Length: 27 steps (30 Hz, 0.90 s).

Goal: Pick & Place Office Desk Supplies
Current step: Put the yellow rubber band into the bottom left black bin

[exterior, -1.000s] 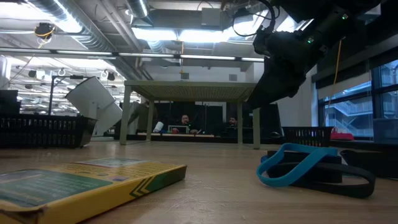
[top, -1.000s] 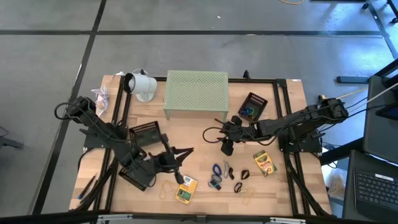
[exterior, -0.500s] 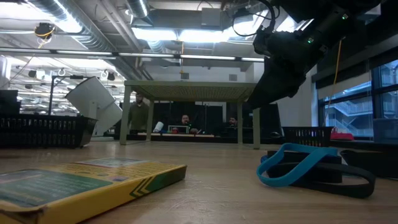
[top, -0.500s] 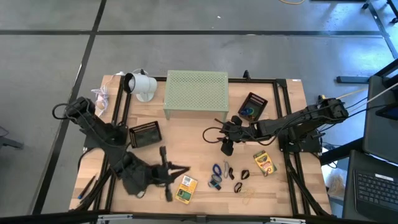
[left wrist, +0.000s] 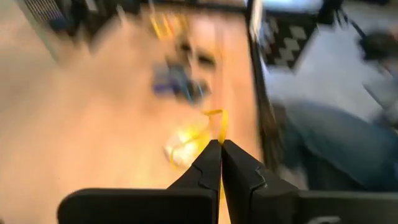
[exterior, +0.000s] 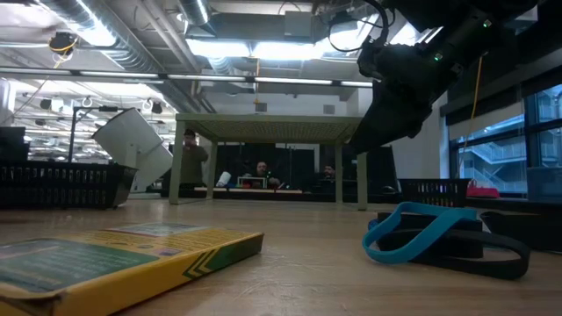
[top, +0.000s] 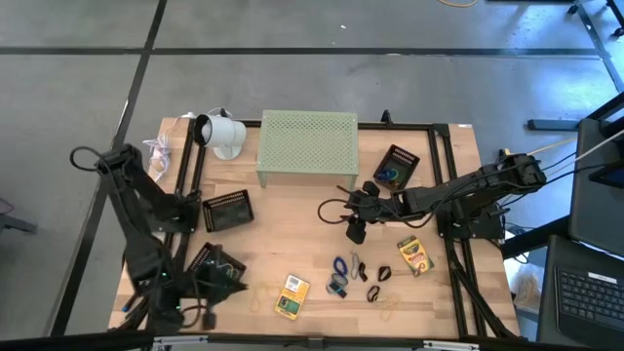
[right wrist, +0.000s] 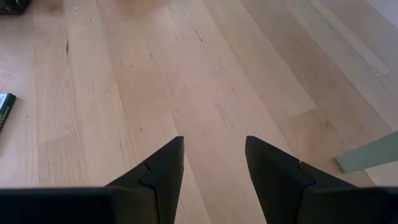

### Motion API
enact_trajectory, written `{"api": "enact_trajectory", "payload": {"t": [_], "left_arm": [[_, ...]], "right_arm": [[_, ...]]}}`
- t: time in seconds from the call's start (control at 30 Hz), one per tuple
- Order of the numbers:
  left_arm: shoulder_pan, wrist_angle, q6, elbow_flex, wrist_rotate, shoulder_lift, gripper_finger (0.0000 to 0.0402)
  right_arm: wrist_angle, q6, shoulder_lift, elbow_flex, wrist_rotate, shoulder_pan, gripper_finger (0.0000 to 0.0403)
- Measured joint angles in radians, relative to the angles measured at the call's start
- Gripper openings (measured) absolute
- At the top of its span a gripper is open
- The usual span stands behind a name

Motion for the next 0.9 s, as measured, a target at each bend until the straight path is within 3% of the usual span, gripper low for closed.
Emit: {"api": "enact_trajectory", "payload": {"t": [0.13,0.33,0.5,0.7,0.9], "left_arm": [[-0.064,-0.167,-0.198,0.000,0.160,-0.007,0.0005],[-0.088,-0.442,-0.494,0.000,0.197,0.011,0.0002],[-0.089,-0.575,-0.716,0.000,0.304,0.012,0.0005],[-0.093,-0.585,-0.772,0.000,0.394,0.012,0.0002],[-0.093,-0.640,-0.821,-0.002,0.392,0.012,0.0009]], "right_arm": [[0.000,0.000,0.000,0.000,0.000,0.000,0.0176],[0.004,0.005,0.000,0.000,0.006,0.000,0.0176],[0.015,0.006,0.000,0.000,0.024,0.000,0.0176],[0.015,0.007,0.000,0.000,0.026,0.000,0.0176],[0.015,0.007,0.000,0.000,0.027,0.000,0.0176]]}}
